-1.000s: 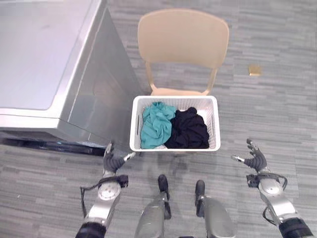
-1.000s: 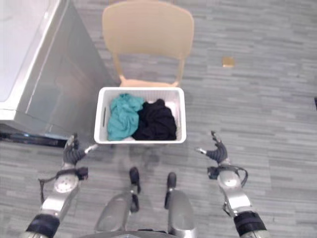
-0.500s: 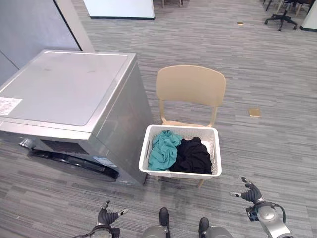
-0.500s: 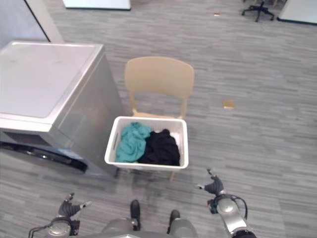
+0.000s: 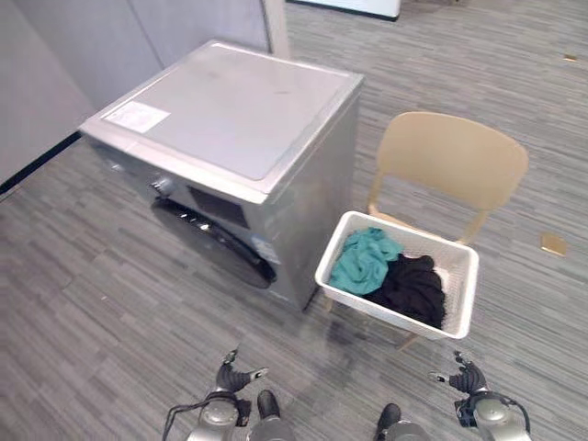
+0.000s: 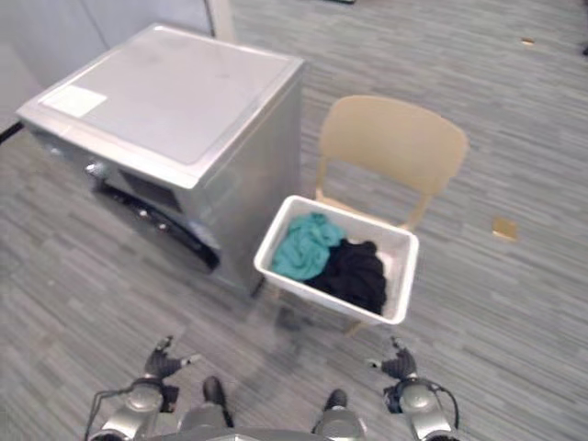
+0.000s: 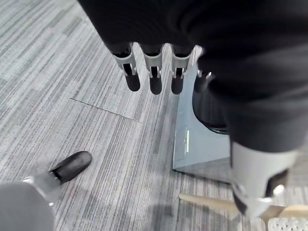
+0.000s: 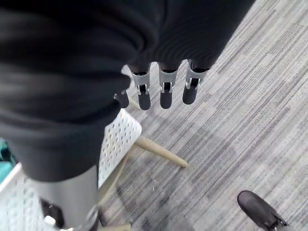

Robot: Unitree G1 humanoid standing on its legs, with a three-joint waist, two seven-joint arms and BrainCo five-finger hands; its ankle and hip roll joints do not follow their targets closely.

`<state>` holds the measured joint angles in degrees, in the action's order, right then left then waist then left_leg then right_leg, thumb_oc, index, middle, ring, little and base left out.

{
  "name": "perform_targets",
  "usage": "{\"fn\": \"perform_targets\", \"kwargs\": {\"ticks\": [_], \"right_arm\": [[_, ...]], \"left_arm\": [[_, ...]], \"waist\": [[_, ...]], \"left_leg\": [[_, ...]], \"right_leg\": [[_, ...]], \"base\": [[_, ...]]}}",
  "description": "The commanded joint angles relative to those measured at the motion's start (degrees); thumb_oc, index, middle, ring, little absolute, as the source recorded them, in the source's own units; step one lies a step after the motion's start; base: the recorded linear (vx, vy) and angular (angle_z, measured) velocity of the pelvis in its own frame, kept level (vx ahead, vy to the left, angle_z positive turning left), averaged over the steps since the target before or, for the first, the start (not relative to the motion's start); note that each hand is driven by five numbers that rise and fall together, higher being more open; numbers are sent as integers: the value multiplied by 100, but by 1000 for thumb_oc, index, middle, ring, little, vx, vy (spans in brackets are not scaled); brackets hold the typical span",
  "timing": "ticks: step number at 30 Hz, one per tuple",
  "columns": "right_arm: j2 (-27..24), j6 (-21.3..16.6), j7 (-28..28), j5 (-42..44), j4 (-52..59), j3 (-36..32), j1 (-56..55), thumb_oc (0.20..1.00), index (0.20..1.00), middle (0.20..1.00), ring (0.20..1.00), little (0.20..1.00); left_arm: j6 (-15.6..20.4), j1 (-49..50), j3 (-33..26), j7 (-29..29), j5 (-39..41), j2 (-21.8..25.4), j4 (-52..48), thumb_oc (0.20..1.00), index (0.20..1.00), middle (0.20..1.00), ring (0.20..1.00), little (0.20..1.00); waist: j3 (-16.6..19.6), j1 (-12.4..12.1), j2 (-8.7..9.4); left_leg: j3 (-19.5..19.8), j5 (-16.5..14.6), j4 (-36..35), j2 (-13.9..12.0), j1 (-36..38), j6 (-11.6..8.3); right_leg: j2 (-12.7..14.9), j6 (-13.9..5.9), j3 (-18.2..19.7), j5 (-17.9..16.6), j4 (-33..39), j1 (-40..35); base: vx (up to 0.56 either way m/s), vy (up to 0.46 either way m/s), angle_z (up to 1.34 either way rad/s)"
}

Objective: Grab the laundry basket,head to the washer,open it,put in the laundry and shut it.

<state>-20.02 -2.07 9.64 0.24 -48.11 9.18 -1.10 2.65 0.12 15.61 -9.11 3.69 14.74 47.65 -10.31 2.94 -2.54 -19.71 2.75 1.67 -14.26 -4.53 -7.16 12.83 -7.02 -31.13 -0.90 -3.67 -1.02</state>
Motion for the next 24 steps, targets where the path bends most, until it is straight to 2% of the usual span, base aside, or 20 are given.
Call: {"fn": "perform_targets", "kwargs": {"ticks": [1,3,4,5,6,7,8,9,10,11,12,13,16,24], "right_arm": [[160,-28,-37,-20,215,157,255,1000,1000,1000,1000,1000],[234,-20,-68,-10,309,205,282,1000,1000,1000,1000,1000],[268,-33,-70,-1,364,244,287,1000,1000,1000,1000,1000],[284,-54,-79,29,440,301,307,1000,1000,1000,1000,1000],[300,-74,-111,47,544,357,302,1000,1000,1000,1000,1000],[253,-67,-104,-13,624,486,359,1000,1000,1000,1000,1000],[243,-80,-101,-26,640,553,398,1000,1000,1000,1000,1000],[242,-80,-101,-26,639,554,399,1000,1000,1000,1000,1000],[220,-63,-85,-66,671,624,412,1000,1000,1000,1000,1000],[219,-63,-85,-66,670,625,413,1000,1000,1000,1000,1000],[229,-79,-115,-71,677,684,392,1000,1000,1000,1000,1000],[253,-75,-128,-73,694,715,410,1000,1000,1000,1000,1000],[386,-87,-180,-77,769,955,537,1000,1000,1000,1000,1000],[514,-236,-310,-252,1630,1854,1237,1000,1000,1000,1000,1000]], "left_arm": [[173,-68,-201,-83,-169,442,-158,1000,1000,1000,1000,1000],[149,-23,-278,-94,-180,525,-180,1000,1000,1000,1000,1000],[134,-3,-319,-117,-173,563,-167,1000,1000,1000,1000,1000],[140,-14,-351,-143,-182,574,-92,1000,1000,1000,1000,1000],[144,-21,-371,-180,-185,567,-67,1000,1000,1000,1000,1000],[148,-21,-395,-200,-167,542,-114,1000,1000,1000,1000,1000],[169,-36,-368,-213,-173,519,-74,1000,1000,1000,1000,1000],[170,-38,-369,-213,-173,517,-73,1000,1000,1000,1000,1000],[146,-82,-305,-221,-284,494,49,1000,1000,1000,1000,1000],[147,-83,-306,-221,-285,492,50,1000,1000,1000,1000,1000],[221,-60,-328,-258,-266,474,60,1000,1000,1000,1000,1000],[219,-41,-324,-277,-266,444,61,1000,1000,1000,1000,1000],[191,108,-377,-269,-216,320,185,1000,1000,1000,1000,1000],[196,83,-383,-394,-59,257,329,1000,1000,1000,1000,1000]], "waist": [[-38,-153,387],[-104,-199,415],[-174,-190,414],[-224,-158,412],[-289,-75,383],[-416,-34,337],[-469,1,326],[-477,5,324],[-510,119,352],[-518,125,349],[-498,98,356],[-467,84,352],[-299,-52,271],[-315,-321,179]], "left_leg": [[325,-452,495,419,-254,255],[283,-595,470,572,-168,422],[288,-635,436,669,-97,503],[306,-665,365,769,10,547],[375,-687,287,882,134,597],[385,-630,232,1041,195,700],[450,-659,200,1132,264,720],[453,-662,200,1131,272,720],[656,-726,158,1336,379,750],[662,-729,160,1335,386,750],[871,-774,251,1449,331,777],[919,-771,268,1472,303,776],[1014,-772,272,1499,322,749],[1156,-644,184,1486,39,688]], "right_leg": [[722,-282,871,79,-196,-101],[827,-223,995,35,-730,145],[743,-189,1174,32,-1064,367],[497,-135,1465,189,-1264,599],[145,-76,1769,351,-1328,803],[-222,-3,1914,373,-1207,1084],[-400,39,1962,394,-1084,1186],[-400,40,1959,397,-1084,1177],[-714,31,2320,386,-652,1216],[-715,31,2313,388,-649,1204],[-751,7,2579,341,-575,1122],[-797,36,2657,326,-568,1129],[-798,82,2505,261,-226,880],[-728,84,2261,167,129,870]], "base": [[127,362,1],[89,256,3],[118,303,-5],[134,305,-5],[131,328,-12],[128,266,2],[70,152,4],[188,46,22],[139,4,45],[230,20,78],[127,9,164],[190,-1,140],[166,-35,39],[4,-7,15]]}}
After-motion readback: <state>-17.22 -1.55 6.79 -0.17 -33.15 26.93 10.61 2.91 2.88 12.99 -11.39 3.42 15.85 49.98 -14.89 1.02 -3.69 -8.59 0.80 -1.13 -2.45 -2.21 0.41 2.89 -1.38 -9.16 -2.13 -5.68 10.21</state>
